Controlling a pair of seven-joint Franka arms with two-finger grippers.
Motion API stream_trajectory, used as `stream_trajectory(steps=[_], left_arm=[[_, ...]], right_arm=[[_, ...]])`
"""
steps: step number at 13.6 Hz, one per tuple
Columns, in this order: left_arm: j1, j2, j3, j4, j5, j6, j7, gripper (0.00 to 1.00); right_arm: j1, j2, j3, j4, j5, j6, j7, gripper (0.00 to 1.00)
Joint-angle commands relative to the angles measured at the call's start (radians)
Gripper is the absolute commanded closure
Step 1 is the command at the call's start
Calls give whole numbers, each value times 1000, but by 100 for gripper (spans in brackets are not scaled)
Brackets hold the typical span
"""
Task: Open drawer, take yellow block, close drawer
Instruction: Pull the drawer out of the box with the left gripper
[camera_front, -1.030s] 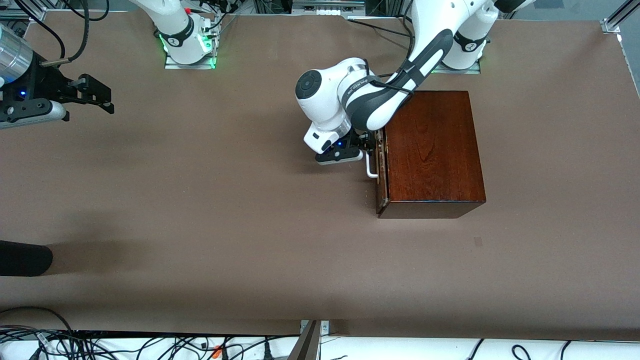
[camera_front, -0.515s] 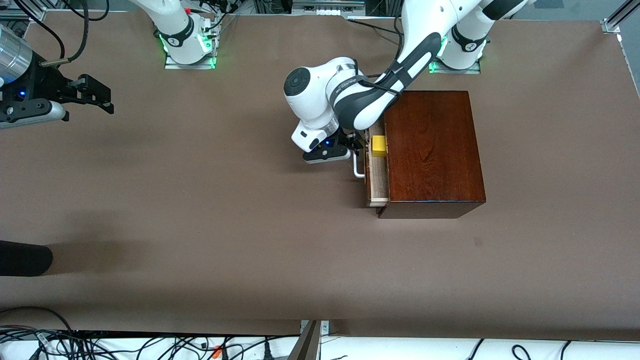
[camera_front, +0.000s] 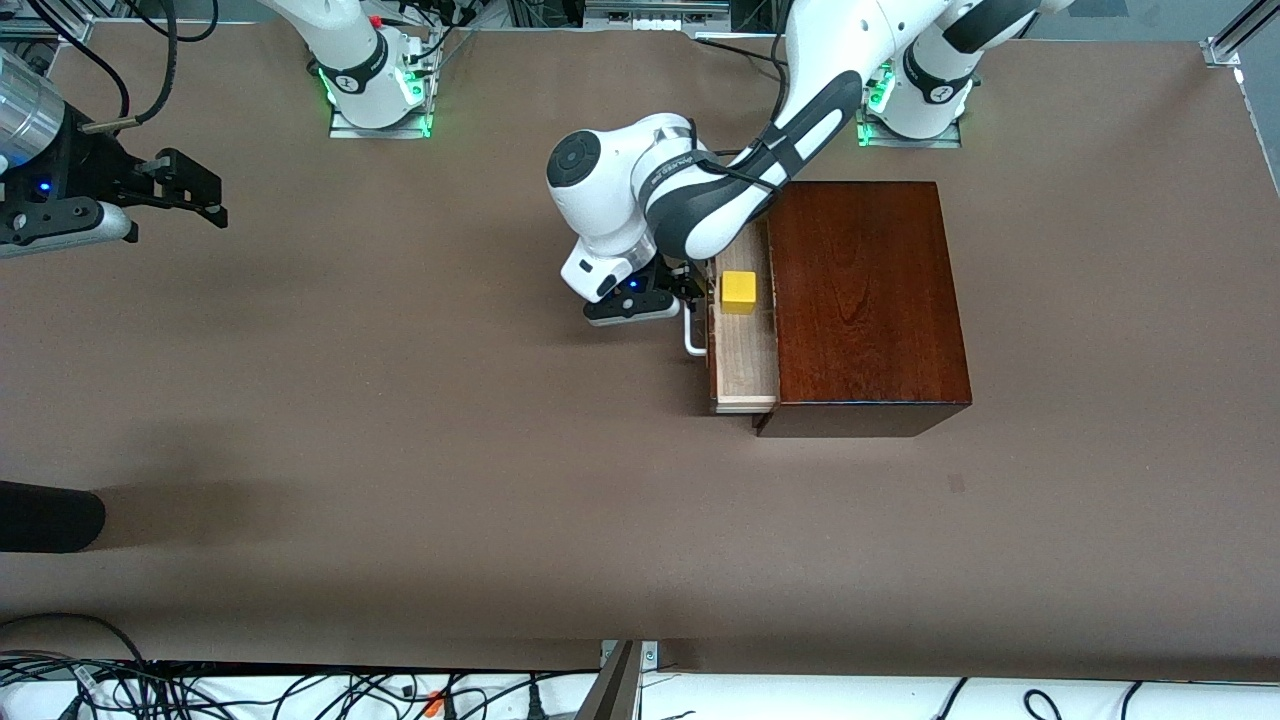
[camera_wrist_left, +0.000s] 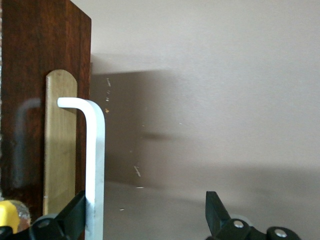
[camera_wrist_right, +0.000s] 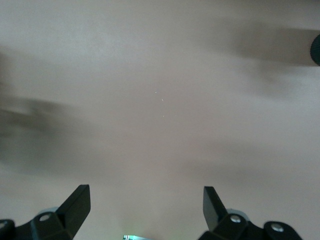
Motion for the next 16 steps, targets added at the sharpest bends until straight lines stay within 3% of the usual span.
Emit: stream_trajectory(steps=[1, 12, 16], left_arm=[[-39, 45, 4, 93, -31, -1, -11, 0], [-122, 134, 5, 249, -31, -1, -40, 0], [-122, 137, 5, 263, -31, 11, -40, 0]], right_arm=[[-6, 2, 1, 9, -7, -14, -2, 0], [-6, 4, -1, 9, -7, -14, -4, 0], [-6, 4, -1, 9, -7, -14, -4, 0]])
